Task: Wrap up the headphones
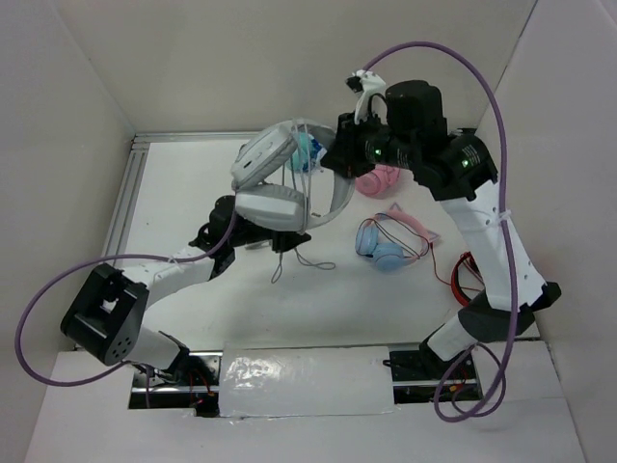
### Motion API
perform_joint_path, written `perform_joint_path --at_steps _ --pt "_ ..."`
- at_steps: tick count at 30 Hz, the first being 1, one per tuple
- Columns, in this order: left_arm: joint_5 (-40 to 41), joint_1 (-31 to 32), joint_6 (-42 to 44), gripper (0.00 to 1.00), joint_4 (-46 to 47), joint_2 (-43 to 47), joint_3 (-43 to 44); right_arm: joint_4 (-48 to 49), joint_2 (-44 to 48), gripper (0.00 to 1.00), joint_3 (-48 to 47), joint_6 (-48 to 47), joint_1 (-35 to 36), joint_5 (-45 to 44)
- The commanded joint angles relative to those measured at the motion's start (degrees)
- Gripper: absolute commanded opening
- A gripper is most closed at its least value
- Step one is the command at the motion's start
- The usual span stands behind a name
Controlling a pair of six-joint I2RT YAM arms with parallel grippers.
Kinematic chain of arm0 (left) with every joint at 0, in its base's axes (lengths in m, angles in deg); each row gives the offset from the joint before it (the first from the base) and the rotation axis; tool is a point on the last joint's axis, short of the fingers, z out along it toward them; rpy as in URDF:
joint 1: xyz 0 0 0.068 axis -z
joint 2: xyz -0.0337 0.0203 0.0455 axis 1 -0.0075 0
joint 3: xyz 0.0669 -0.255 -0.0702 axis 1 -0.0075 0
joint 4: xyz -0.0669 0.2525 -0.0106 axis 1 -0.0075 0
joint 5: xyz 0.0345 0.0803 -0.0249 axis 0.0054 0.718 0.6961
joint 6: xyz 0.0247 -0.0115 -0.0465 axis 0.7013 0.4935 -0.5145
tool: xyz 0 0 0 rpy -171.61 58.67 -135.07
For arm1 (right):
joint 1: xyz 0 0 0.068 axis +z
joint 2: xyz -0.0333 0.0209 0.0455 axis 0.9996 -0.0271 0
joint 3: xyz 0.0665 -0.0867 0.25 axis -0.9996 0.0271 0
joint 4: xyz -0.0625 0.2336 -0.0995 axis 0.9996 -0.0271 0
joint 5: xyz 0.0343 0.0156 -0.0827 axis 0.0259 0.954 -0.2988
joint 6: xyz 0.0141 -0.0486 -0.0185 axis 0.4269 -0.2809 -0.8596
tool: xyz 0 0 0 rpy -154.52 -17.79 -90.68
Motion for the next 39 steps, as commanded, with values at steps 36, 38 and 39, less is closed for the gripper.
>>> perform_joint_path --at_steps 36,38,39 --pt "21.5 14.4 -16.0 0.42 -43.5 15.5 5.1 -0.6 -13.2 0.00 7.7 44.3 -4.8 -75.4" --pt "24.0 14.9 -16.2 0.42 -45.6 14.9 6.3 -2.8 -15.3 0.00 6.2 44.4 -2.8 -81.7" --pt "25.6 14.9 -16.0 0.43 -45.9 14.5 6.6 -3.6 -15.9 0.00 5.5 44.2 -1.9 -83.2"
